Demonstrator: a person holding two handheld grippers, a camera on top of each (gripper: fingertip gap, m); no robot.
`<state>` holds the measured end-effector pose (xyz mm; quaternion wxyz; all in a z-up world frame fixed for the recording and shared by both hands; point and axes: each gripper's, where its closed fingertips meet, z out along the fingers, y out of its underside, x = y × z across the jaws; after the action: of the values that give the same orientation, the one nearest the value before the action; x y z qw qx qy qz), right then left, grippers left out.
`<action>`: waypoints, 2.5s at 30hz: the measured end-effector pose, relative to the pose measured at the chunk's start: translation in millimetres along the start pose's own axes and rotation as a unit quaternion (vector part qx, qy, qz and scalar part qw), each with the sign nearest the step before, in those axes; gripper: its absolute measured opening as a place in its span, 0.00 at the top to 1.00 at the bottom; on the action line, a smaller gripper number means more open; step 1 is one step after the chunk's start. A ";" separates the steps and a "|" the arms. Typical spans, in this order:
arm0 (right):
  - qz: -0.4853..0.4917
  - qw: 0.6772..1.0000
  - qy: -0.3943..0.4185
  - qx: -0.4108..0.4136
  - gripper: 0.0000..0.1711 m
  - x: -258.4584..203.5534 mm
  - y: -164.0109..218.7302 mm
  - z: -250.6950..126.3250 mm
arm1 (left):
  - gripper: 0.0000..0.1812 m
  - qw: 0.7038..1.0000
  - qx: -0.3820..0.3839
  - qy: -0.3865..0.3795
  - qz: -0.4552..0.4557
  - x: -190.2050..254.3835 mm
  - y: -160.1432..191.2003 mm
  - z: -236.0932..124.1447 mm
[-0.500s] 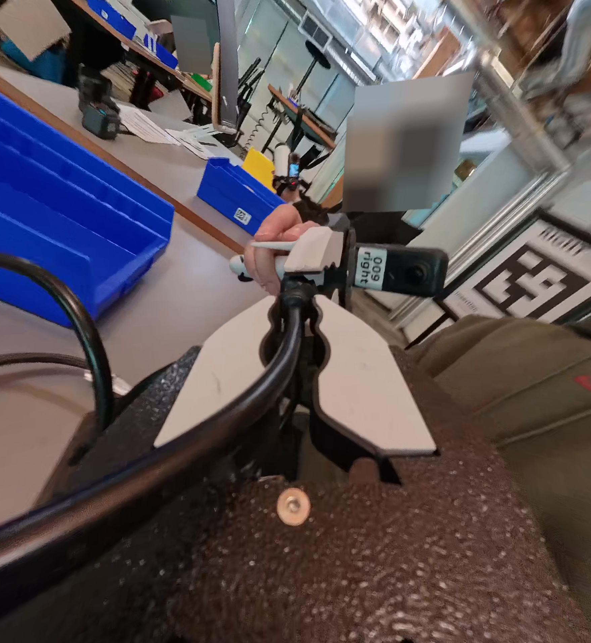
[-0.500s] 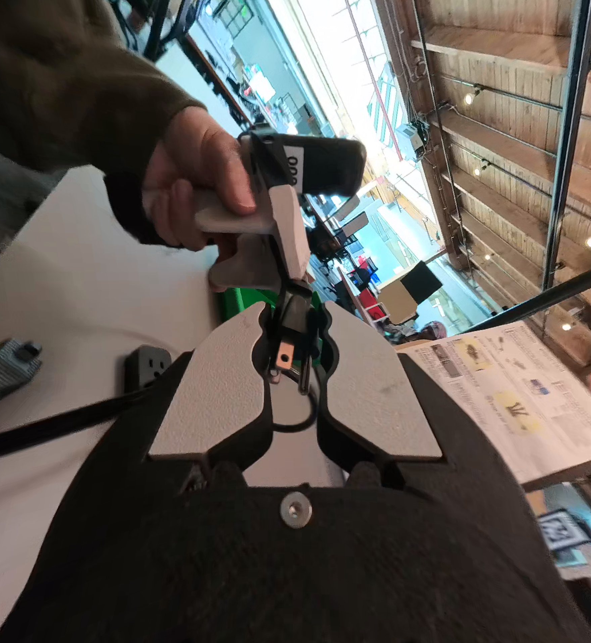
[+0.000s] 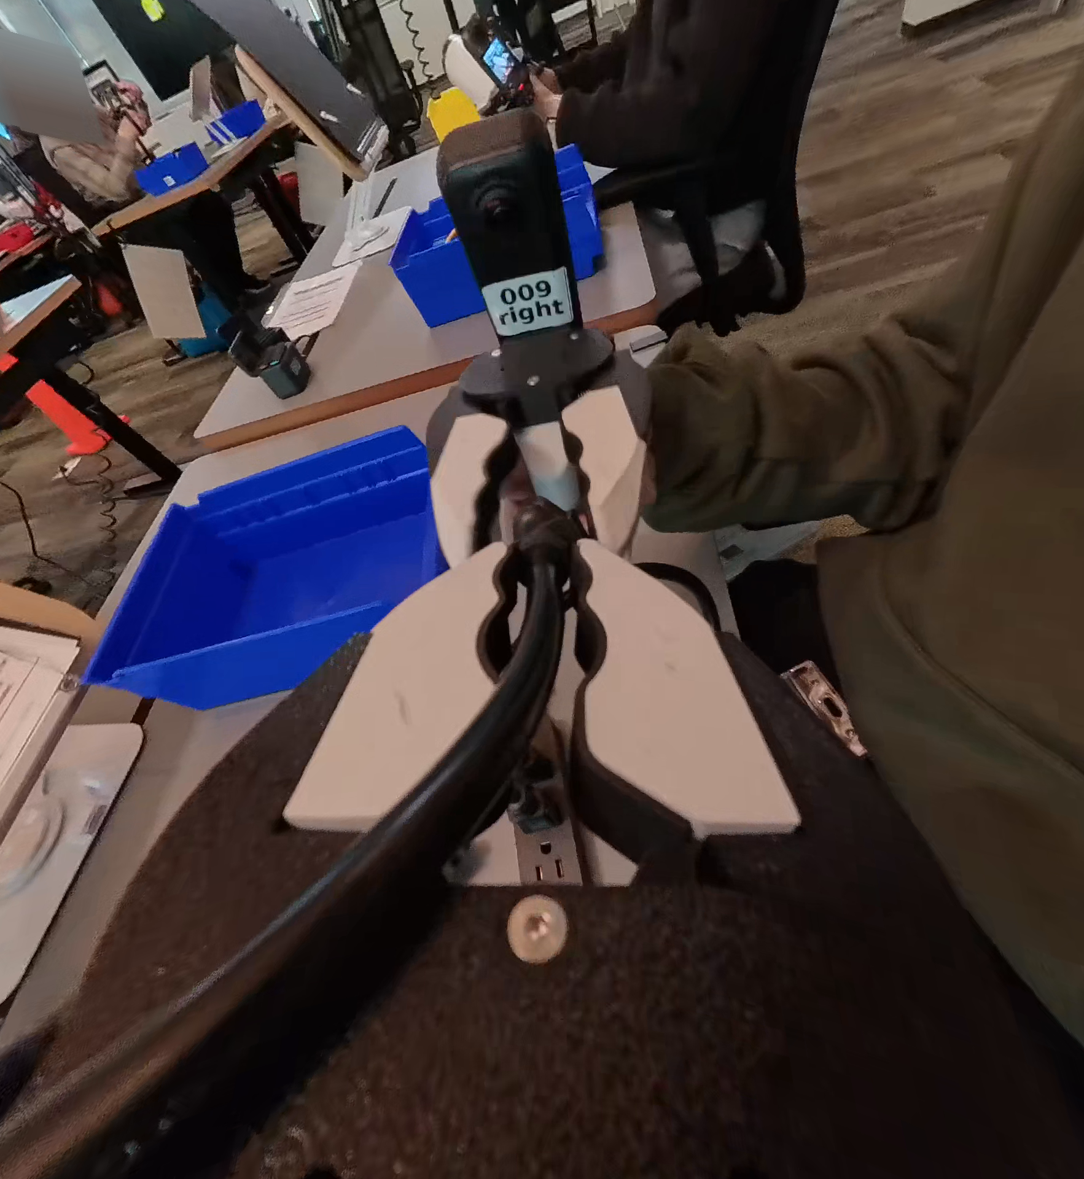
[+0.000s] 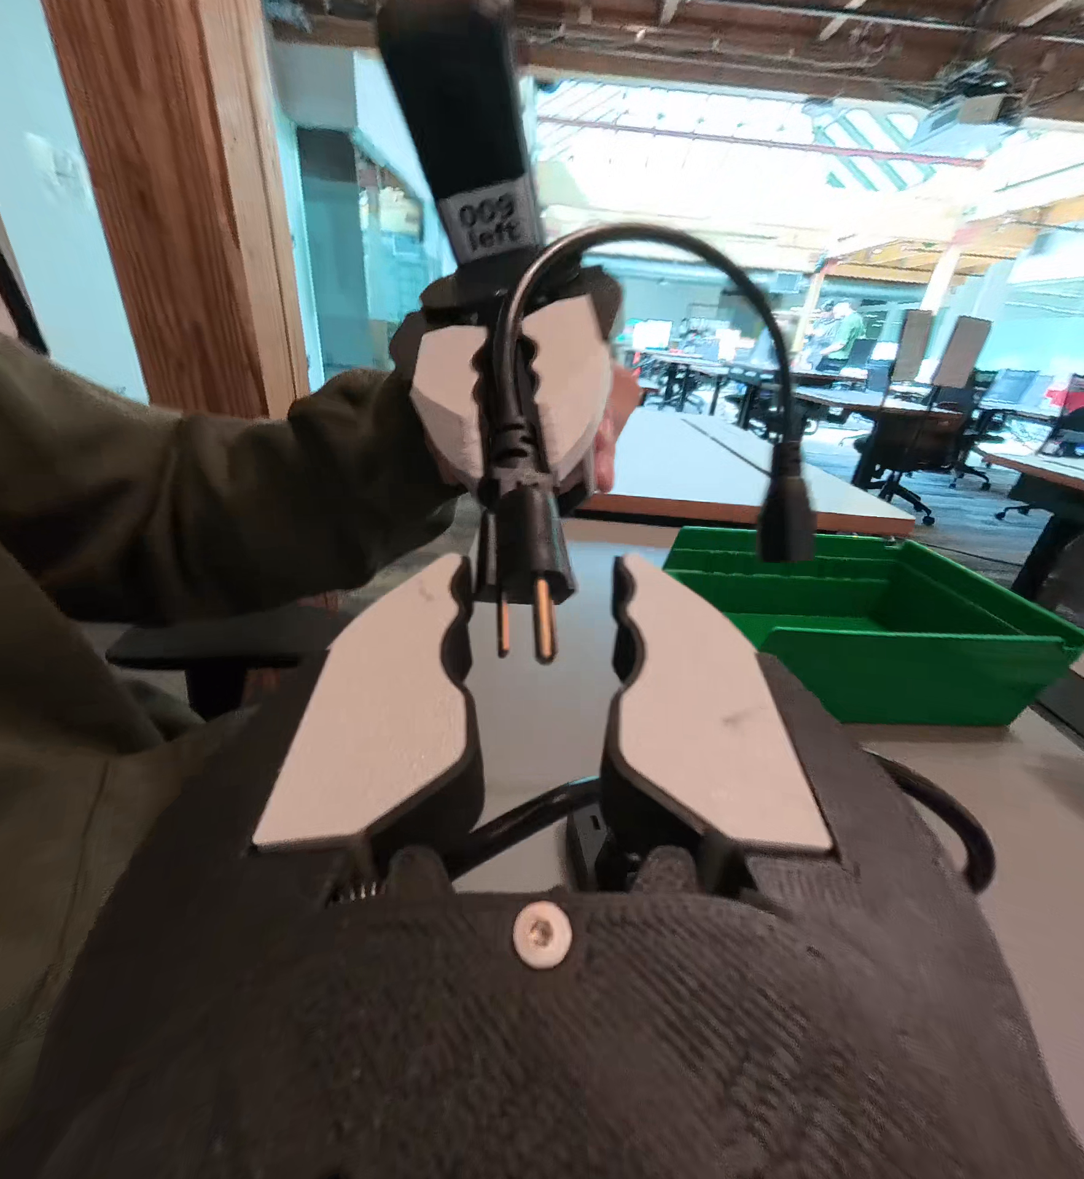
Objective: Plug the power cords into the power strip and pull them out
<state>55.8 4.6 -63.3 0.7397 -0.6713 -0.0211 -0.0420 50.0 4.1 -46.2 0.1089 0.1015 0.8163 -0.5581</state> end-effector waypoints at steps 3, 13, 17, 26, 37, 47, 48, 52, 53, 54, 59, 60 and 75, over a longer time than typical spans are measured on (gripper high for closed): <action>-0.063 0.997 -0.006 -0.031 0.83 -8.4 8.1 8.1 | 0.92 0.999 -0.020 0.010 0.025 5.8 2.6 1.2; -0.248 0.952 0.125 -0.130 0.83 15.6 12.4 5.9 | 0.90 0.996 -0.025 -0.021 -0.086 -3.8 7.1 1.6; -0.268 0.939 0.142 -0.160 0.83 21.1 20.0 7.4 | 0.89 0.994 -0.037 -0.028 -0.099 -6.4 13.7 4.0; -0.208 0.959 0.111 -0.156 0.82 19.8 25.9 2.5 | 0.90 0.996 -0.048 -0.043 -0.061 -9.2 16.3 10.4; -0.086 0.975 0.134 -0.152 0.81 51.3 38.0 -71.2 | 0.92 0.985 -0.113 -0.105 -0.082 -42.0 40.5 -26.4; -0.049 0.939 0.081 -0.329 0.74 66.7 178.5 -43.1 | 0.92 0.963 -0.230 -0.034 -0.137 -20.8 147.9 -31.5; -0.049 0.932 0.078 -0.351 0.74 66.4 190.6 -40.1 | 0.92 0.961 -0.236 -0.028 -0.139 -18.7 154.7 -29.2; -0.045 0.935 0.071 -0.345 0.79 63.4 199.9 -26.8 | 0.92 0.952 -0.276 0.008 -0.131 -9.7 173.2 -20.5; -0.043 0.936 0.063 -0.344 0.81 61.2 199.7 -26.6 | 0.92 0.949 -0.288 0.015 -0.124 -8.3 176.0 -18.3; -0.038 0.937 0.053 -0.342 0.85 57.8 200.2 -26.5 | 0.92 0.947 -0.298 0.020 -0.118 -8.0 177.9 -15.9; -0.023 0.940 0.041 -0.338 0.83 54.5 199.6 -32.6 | 0.92 0.939 -0.326 0.048 -0.098 -7.9 183.5 -4.3; -0.020 0.940 0.041 -0.338 0.80 54.9 199.4 -34.4 | 0.92 0.937 -0.331 0.051 -0.095 -8.1 184.8 -2.1; -0.012 0.904 0.052 -0.424 0.69 57.7 223.0 -41.0 | 0.92 0.917 -0.381 0.069 -0.092 -11.0 190.6 12.5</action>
<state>132.4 -16.9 -283.3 0.3841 -0.9184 0.0288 -0.0906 116.1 59.9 -216.8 0.0313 0.0152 0.9784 -0.2037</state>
